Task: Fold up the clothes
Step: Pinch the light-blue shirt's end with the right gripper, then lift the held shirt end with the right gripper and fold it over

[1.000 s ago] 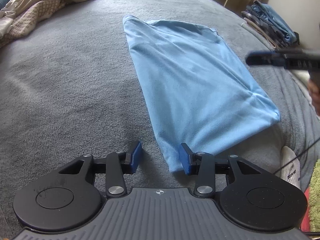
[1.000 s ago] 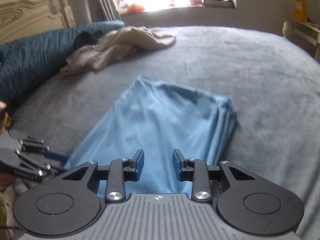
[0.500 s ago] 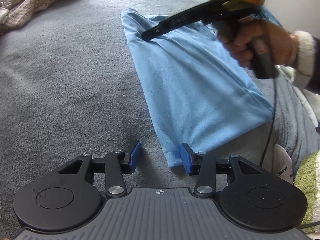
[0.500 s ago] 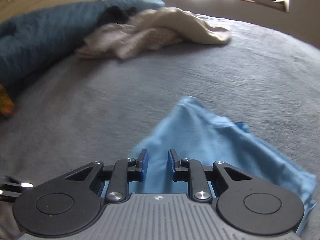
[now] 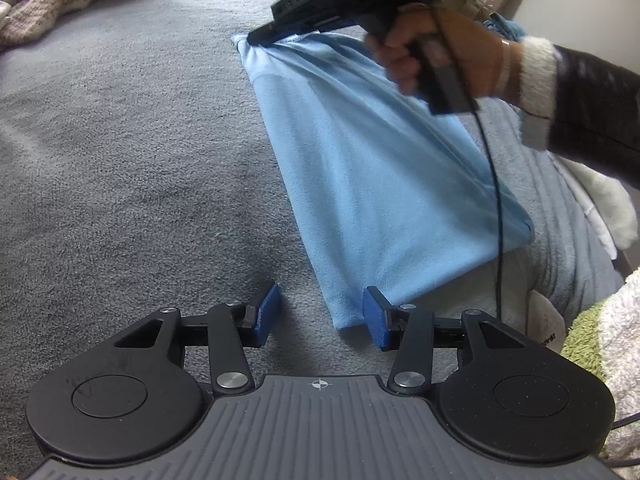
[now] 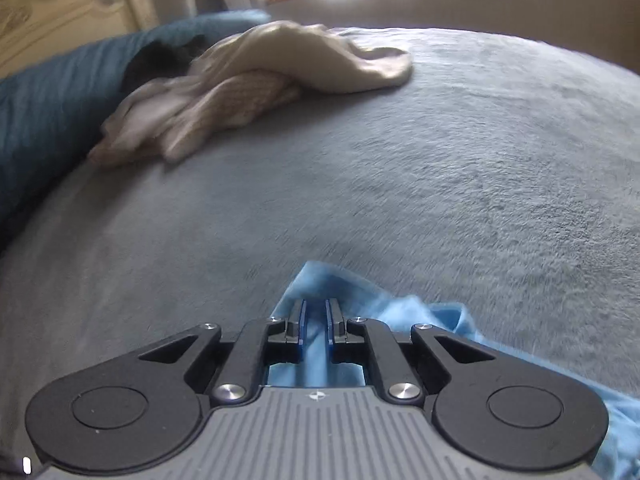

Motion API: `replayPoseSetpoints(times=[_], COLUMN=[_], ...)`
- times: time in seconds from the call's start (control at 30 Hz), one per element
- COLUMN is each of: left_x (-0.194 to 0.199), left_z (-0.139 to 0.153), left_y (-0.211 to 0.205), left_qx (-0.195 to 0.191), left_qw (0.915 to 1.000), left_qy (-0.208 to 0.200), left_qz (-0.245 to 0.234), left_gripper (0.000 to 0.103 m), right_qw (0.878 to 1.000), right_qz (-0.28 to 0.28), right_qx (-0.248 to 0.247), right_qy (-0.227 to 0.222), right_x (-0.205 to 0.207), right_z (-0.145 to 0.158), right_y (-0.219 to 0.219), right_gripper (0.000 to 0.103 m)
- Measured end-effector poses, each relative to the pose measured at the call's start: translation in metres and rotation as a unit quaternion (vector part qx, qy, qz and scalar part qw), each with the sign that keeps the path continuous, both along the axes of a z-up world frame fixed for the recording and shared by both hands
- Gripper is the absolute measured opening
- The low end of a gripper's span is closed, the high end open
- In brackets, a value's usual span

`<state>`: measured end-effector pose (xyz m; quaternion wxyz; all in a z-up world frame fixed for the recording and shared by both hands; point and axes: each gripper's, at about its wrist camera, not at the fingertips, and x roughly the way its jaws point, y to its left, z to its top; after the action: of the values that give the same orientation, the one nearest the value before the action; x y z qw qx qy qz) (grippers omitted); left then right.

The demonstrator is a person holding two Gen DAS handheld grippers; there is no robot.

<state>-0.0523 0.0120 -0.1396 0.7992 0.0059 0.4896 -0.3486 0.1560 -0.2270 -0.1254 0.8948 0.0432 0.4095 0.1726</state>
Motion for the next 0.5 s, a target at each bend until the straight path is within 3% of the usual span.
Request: replayPoseSetpoints(times=[0.07,0.17,0.37,0.5], left_x=[-0.001,-0.002,0.004,0.003], left_z=[0.000,0.000,0.002,0.000], left_y=[0.000,0.000,-0.002,0.000], left_qx=[0.001,0.001,0.003,0.003], left_qw=[1.0000,1.0000,1.0000,1.0000], left_qy=[-0.001,0.001,0.003,0.009], left_qz=[-0.001,0.000,-0.001,0.003], left_gripper=[0.046,0.046,0.047,0.047], right_qw=[0.999,0.994,0.985,0.981], right_qz=[-0.045,-0.098,-0.150,-0.173], right_qx=[0.004,0.056,0.086,0.092], right_qy=[-0.002,0.006,-0.024,0.007], right_x=[0.015,0.014,-0.039,-0.079], right_z=[-0.001,0.010,0.061,0.066], right_y=[-0.012,-0.046,-0.130,-0.176], right_gripper=[0.009,0.011,0.015,0.018])
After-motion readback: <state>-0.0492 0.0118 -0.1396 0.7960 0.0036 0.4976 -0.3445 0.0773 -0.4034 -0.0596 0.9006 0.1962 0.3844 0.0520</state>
